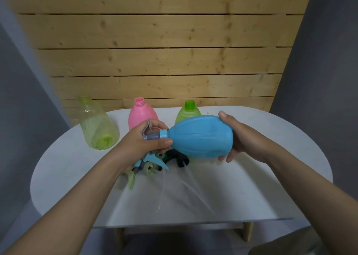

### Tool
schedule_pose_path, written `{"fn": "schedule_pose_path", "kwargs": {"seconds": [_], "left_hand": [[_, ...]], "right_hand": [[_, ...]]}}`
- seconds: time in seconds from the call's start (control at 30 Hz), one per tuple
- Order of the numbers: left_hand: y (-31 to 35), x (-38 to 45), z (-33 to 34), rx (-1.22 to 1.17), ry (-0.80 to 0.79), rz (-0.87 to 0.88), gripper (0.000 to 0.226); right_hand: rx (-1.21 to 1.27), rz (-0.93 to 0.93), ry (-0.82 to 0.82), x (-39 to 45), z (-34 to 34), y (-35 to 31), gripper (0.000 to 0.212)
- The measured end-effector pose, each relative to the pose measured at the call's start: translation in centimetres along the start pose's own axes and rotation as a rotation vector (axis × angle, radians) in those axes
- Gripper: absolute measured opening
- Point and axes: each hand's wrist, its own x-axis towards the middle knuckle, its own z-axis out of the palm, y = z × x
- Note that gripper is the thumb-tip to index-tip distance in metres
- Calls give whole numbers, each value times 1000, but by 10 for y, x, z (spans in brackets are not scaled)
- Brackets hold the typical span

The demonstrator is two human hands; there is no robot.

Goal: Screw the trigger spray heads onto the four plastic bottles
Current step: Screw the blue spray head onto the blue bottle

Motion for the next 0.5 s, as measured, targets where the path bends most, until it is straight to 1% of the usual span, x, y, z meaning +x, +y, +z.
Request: {"fn": "schedule_pose_path", "kwargs": {"seconds": [0.07, 0.1, 0.2, 0.27, 0.3, 0.33, 0.4, 0.43, 0.5], "left_hand": [[-1, 0, 0, 12, 15, -18, 50], [-1, 1, 0, 8, 24, -32, 51], [-3, 2, -1, -24, 52, -81, 53], [-3, 3, -3, -45, 63, -96, 54], [-2, 3, -4, -45, 63, -93, 55], [-2, 3, -5, -34, 61, -81, 55], [-1, 1, -6, 16, 44, -41, 56], [-1, 0, -5, 47, 25, -17, 57], [-2, -1, -2, 78, -14, 15, 60]], "right_hand": [[21, 31, -16, 1, 1, 3, 70], [54, 35, -31, 1, 1, 5, 69], [236, 6, -83, 1, 1, 7, 60], [291, -30, -82, 0, -2, 7, 71], [271, -51, -75, -1, -3, 7, 72], [230, -61, -61, -2, -3, 5, 69], [114, -58, -19, -5, -3, 0, 55], [51, -46, 16, -6, -1, -2, 56], [-74, 3, 73, -7, 1, -4, 73]]}}
